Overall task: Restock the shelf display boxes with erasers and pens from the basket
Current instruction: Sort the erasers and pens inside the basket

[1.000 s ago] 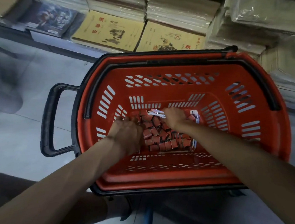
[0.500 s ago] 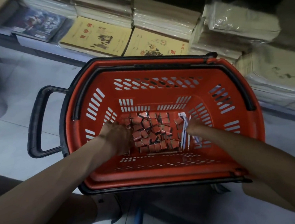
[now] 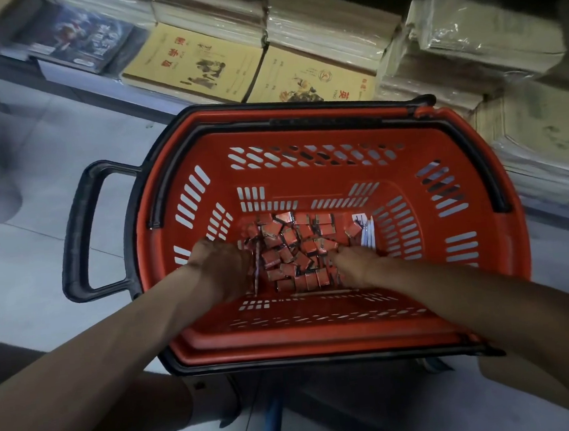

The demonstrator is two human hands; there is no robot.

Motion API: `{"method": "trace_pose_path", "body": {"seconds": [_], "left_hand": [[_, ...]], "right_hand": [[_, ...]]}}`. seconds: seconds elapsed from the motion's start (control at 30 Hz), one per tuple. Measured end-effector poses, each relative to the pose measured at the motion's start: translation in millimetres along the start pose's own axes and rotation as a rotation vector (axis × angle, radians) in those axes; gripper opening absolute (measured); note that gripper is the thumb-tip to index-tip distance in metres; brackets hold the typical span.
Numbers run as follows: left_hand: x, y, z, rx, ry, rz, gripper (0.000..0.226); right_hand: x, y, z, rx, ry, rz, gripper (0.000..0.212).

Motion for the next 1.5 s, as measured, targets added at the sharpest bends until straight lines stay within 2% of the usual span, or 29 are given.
{"method": "trace_pose_path", "body": {"seconds": [0.07, 0.2, 0.3, 0.4, 0.47, 0.53, 0.63, 0.73, 0.8, 0.87, 0.93, 1.03, 1.13, 1.23, 1.27, 1.33, 1.43, 1.5], "left_hand": [[1, 0, -2, -0.011, 0.008, 0.013, 0.034], [1, -2, -6, -0.007, 0.008, 0.049, 0.03], [0, -7, -8, 0.021, -0.008, 0.076, 0.029], [-1, -11, -7, 0.025, -0.033, 0.043, 0.035], [-2, -10, -8, 0.031, -0.036, 0.048, 0.039], [-4, -5, -10, 0.012, -0.032, 0.085, 0.04], [-7, 8, -15, -0.058, -0.042, 0.222, 0.04], [-11, 18, -21, -0.111, -0.03, 0.374, 0.051], [-13, 24, -25, -0.127, -0.013, 0.47, 0.055], [-15, 29, -30, -0.148, 0.024, 0.534, 0.057], [-15, 31, -35, -0.152, 0.067, 0.562, 0.06], [-15, 34, -38, -0.153, 0.102, 0.577, 0.061], [-13, 36, -38, -0.18, 0.112, 0.568, 0.065], [-12, 33, -35, -0.193, 0.088, 0.55, 0.062], [-11, 31, -34, -0.193, 0.077, 0.544, 0.06], [-10, 30, -31, -0.2, 0.054, 0.528, 0.059], [-9, 28, -28, -0.198, 0.044, 0.513, 0.06], [-8, 26, -26, -0.184, 0.049, 0.512, 0.063]], "right_hand": [[3, -2, -1, -0.014, 0.02, 0.029, 0.049], [4, 10, 2, -0.016, -0.026, 0.013, 0.038], [6, 32, -13, -0.199, -0.008, 0.044, 0.023], [29, 48, -43, -0.316, 0.29, 0.208, 0.033], [49, 52, -65, -0.416, 0.506, 0.225, 0.039], [69, 50, -85, -0.571, 0.642, 0.216, 0.038], [83, 45, -102, -0.652, 0.748, 0.231, 0.035], [84, 46, -104, -0.679, 0.893, 0.351, 0.021], [83, 50, -104, -0.721, 0.9, 0.349, 0.027], [86, 49, -104, -0.86, 0.92, 0.271, 0.025], [88, 46, -104, -0.923, 0.906, 0.177, 0.025], [84, 55, -100, -0.959, 0.896, 0.187, 0.018], [73, 60, -90, -0.719, 0.872, 0.42, 0.03], [54, 56, -74, -0.327, 0.7, 0.486, 0.039], [45, 51, -67, -0.196, 0.622, 0.449, 0.042], [26, 45, -58, 0.046, 0.451, 0.317, 0.032], [11, 33, -44, 0.144, 0.22, 0.072, 0.012], [6, 20, -40, 0.158, 0.124, -0.027, 0.017]]}}
Point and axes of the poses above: each hand's wrist, its own x-axis towards the middle knuckle, its own y-axis out of the back of the hand, z = x × y, the point moved 1 cm from there along x, towards the middle knuckle, and after that the axes turned 14 degrees about y, right-handed, at the moved point
